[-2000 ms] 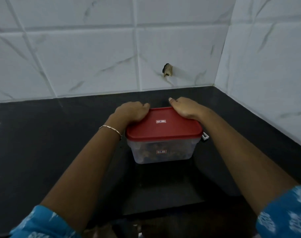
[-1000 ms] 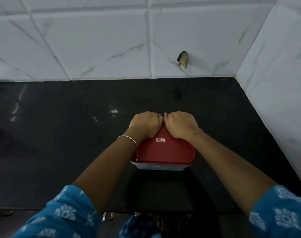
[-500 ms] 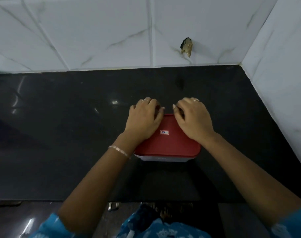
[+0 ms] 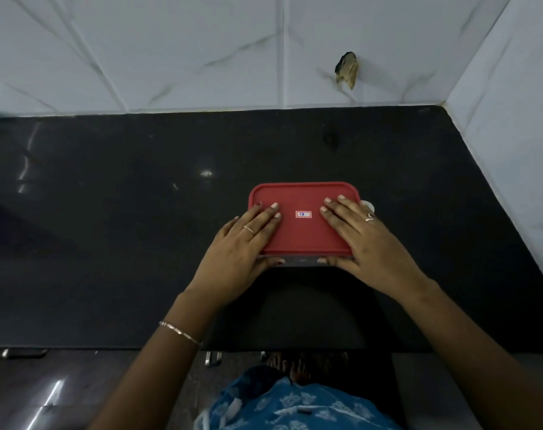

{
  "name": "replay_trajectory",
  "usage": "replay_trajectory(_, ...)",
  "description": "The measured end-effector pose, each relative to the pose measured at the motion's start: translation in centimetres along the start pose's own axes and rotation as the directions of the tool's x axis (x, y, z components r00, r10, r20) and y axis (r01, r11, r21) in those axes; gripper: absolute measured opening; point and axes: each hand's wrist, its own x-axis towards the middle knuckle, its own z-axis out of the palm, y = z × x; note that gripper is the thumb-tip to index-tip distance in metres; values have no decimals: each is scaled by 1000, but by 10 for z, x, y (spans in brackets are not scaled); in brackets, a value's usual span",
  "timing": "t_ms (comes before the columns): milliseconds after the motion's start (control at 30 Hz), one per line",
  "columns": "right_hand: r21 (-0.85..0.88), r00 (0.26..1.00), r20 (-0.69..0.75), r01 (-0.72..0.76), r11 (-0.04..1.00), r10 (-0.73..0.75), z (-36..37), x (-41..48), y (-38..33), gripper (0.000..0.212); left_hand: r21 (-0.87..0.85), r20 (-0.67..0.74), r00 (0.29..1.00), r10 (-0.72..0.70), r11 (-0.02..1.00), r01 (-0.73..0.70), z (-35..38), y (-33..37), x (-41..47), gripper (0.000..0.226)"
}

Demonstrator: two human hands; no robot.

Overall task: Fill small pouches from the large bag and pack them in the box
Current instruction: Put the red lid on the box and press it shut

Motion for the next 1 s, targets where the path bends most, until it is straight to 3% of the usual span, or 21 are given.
replay_trajectory(167, -57, 998, 68, 10, 998, -6, 0, 32, 12, 83, -17, -74, 997, 31, 999, -33, 7, -16, 19, 63)
replay_trajectory(433, -49, 999, -34, 35, 998, -36, 9, 42, 15, 76, -14, -160, 986, 34, 999, -36, 18, -22, 28, 62)
replay_trajectory(600, -55, 999, 24, 33, 998, -32, 6, 43, 16, 80, -21, -129, 991, 23, 999, -26, 14, -21, 28, 63)
replay_trajectory(767, -49, 999, 25, -22, 999, 23, -1, 42, 6, 83, -185, -113, 989, -95, 980, 73, 9, -14, 28, 63)
replay_trajectory(833, -45, 999, -34, 7, 999, -9, -3, 45, -5, 69, -112, -184, 980, -72, 992, 52, 2, -12, 31, 53)
replay_trajectory(933, -14, 949, -275, 158, 987, -156, 7, 46, -24, 31, 70, -316, 942, 111, 993, -94, 2, -9, 33, 30)
replay_trajectory(1000, -23, 922, -337, 192, 981, -188, 13, 43, -32, 19, 29, -374, 920, 112, 994, -110, 6, -5, 30, 24)
